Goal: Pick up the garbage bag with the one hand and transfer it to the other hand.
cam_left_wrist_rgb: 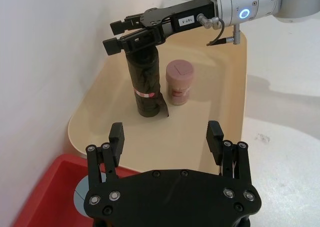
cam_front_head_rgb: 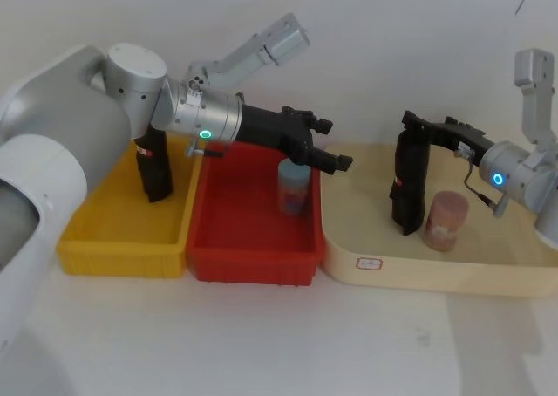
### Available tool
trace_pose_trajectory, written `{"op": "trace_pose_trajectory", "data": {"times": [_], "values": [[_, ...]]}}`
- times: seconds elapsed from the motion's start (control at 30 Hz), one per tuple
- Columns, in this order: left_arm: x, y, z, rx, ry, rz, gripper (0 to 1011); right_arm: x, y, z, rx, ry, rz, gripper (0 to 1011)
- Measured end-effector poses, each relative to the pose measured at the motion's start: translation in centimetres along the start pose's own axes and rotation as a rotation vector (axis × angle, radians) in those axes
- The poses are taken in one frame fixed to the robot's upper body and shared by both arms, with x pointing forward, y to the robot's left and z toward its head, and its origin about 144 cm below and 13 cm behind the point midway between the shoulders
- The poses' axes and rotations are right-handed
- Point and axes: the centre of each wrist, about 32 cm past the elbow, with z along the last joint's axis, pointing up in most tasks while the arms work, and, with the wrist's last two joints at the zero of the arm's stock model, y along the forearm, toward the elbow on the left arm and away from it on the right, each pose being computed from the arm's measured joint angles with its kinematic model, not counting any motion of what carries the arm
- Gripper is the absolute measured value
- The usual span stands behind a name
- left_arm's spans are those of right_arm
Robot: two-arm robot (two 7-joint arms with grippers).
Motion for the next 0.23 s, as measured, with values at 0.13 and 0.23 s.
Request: {"op": "trace_pose_trajectory", "data": {"times": [0.13,0.23], "values": [[0.0,0.0,0.0,0.0,0.0,0.0,1001,0.02,0.01,-0.02,0.0,0.001,0.0,1001],[0.0,0.0,0.0,0.0,0.0,0.0,1001,0.03,0.01,-0.02,0.0,0.001,0.0,1001]]}}
